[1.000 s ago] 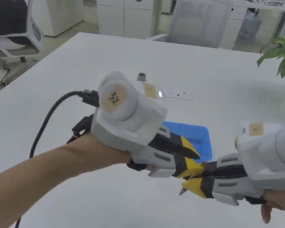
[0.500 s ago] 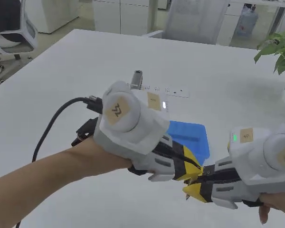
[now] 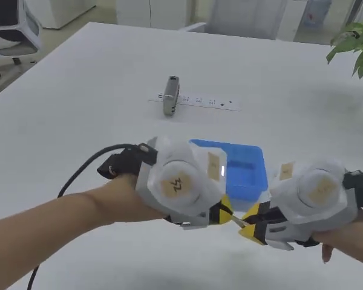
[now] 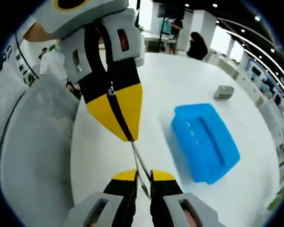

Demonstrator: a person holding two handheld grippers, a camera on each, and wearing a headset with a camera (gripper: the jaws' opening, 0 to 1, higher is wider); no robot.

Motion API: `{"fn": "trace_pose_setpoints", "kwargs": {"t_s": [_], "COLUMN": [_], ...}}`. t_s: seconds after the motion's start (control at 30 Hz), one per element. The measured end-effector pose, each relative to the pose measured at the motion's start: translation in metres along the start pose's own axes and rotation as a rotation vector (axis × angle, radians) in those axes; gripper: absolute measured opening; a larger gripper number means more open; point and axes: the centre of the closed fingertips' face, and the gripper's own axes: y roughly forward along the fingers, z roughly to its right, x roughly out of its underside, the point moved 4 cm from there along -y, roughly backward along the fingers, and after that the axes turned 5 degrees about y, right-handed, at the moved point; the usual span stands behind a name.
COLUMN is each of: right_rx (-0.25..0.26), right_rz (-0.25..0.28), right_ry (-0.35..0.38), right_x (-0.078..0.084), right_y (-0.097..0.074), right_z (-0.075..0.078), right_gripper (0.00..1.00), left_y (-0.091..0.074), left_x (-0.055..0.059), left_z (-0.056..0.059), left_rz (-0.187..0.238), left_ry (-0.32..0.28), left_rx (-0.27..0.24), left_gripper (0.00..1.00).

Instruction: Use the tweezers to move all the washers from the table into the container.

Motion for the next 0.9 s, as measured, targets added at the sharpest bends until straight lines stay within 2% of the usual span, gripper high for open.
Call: {"fn": "trace_pose_setpoints", "kwargs": {"t_s": [0.1, 0.2, 0.27, 0.37, 0.43, 0.57, 0.6, 0.73, 0.77, 0.8, 0.83, 0.87, 0.9], "right_rx": [0.000, 0.003, 0.008, 0.023, 0.059, 0.121, 0.131, 0.172, 0.179, 0.193, 0.202, 0.210, 0.222], "right_rz": [0.005, 0.031, 0.065, 0.137, 0.188, 0.198, 0.216, 0.284, 0.295, 0.312, 0.320, 0.323, 0.331], "right_ry": [0.008, 0.066, 0.127, 0.238, 0.318, 0.406, 0.439, 0.547, 0.566, 0.579, 0.589, 0.600, 0.611], "right_x": [0.006, 0.008, 0.008, 0.009, 0.015, 0.033, 0.036, 0.044, 0.045, 0.046, 0.047, 0.048, 0.048], "right_y": [0.012, 0.011, 0.006, -0.007, -0.019, -0.034, -0.040, -0.057, -0.060, -0.064, -0.066, -0.067, -0.069], "right_z": [0.001, -0.003, -0.005, -0.010, -0.013, -0.014, -0.015, -0.012, -0.012, -0.011, -0.010, -0.010, -0.009], "right_gripper": [0.06, 0.16, 0.20, 0.22, 0.27, 0.36, 0.38, 0.42, 0.42, 0.43, 0.44, 0.47, 0.50], "left_y": [0.011, 0.015, 0.018, 0.025, 0.035, 0.045, 0.047, 0.046, 0.046, 0.046, 0.046, 0.044, 0.045], "left_x": [0.010, 0.023, 0.030, 0.043, 0.053, 0.068, 0.073, 0.080, 0.079, 0.079, 0.079, 0.082, 0.080], "left_z": [0.001, 0.000, 0.000, 0.000, 0.002, 0.008, 0.010, 0.013, 0.013, 0.012, 0.012, 0.014, 0.013], "left_rz": [-0.009, -0.024, -0.040, -0.102, -0.131, -0.176, -0.196, -0.208, -0.195, -0.204, -0.208, -0.239, -0.223], "left_ry": [-0.030, -0.072, -0.078, -0.037, -0.032, -0.055, -0.054, -0.102, -0.119, -0.139, -0.143, -0.144, -0.138], "left_rx": [0.020, 0.023, 0.025, 0.044, 0.059, 0.100, 0.112, 0.110, 0.106, 0.104, 0.103, 0.106, 0.100], "left_gripper": [0.00, 0.00, 0.00, 0.00, 0.00, 0.00, 0.00, 0.00, 0.00, 0.00, 0.00, 0.00, 0.00]}}
